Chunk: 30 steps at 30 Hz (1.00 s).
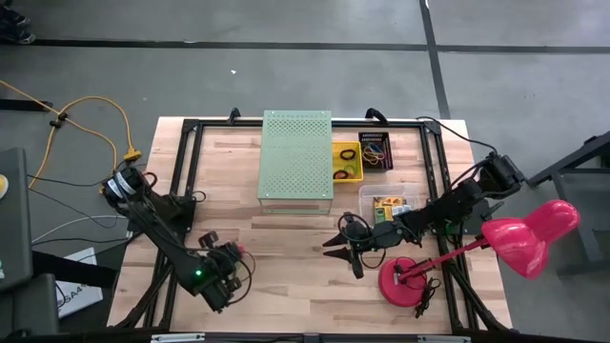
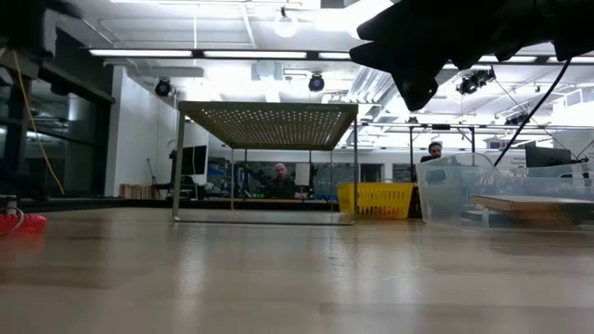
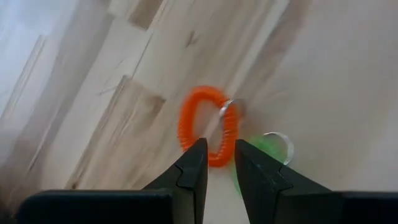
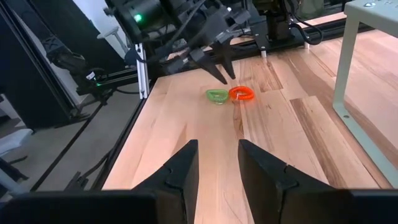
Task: Pick & Place Office Desk Supplies
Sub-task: Put the orange spring keychain into the yellow bin
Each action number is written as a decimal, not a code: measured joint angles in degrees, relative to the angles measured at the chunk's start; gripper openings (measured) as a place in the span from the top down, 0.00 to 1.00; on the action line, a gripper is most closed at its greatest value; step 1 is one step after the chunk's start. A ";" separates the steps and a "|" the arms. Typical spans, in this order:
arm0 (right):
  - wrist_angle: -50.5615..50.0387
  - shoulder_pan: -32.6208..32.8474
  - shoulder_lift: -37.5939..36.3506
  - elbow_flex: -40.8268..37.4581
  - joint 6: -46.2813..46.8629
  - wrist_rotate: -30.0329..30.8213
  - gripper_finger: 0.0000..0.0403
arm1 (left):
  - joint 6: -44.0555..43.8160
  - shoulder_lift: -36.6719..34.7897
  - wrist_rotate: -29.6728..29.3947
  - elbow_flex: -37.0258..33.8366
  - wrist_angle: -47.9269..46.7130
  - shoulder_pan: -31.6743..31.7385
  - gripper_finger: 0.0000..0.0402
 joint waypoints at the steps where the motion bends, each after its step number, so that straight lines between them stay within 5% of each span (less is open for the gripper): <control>1: -0.02 0.00 0.00 0.00 -0.01 0.00 0.75 | 1.01 -0.60 -0.12 0.00 0.56 0.00 0.81; 10: -0.02 0.00 0.00 0.00 -0.01 0.00 0.75 | 8.41 -10.05 -0.14 -3.96 4.71 2.11 0.81; 18: -0.04 0.00 0.00 0.00 -0.01 -0.21 0.75 | 15.63 -20.22 2.65 -16.01 20.86 5.57 0.81; 30: -0.26 0.04 0.00 0.00 -0.03 -0.20 0.75 | 16.54 -18.05 3.11 -17.59 22.28 5.53 0.81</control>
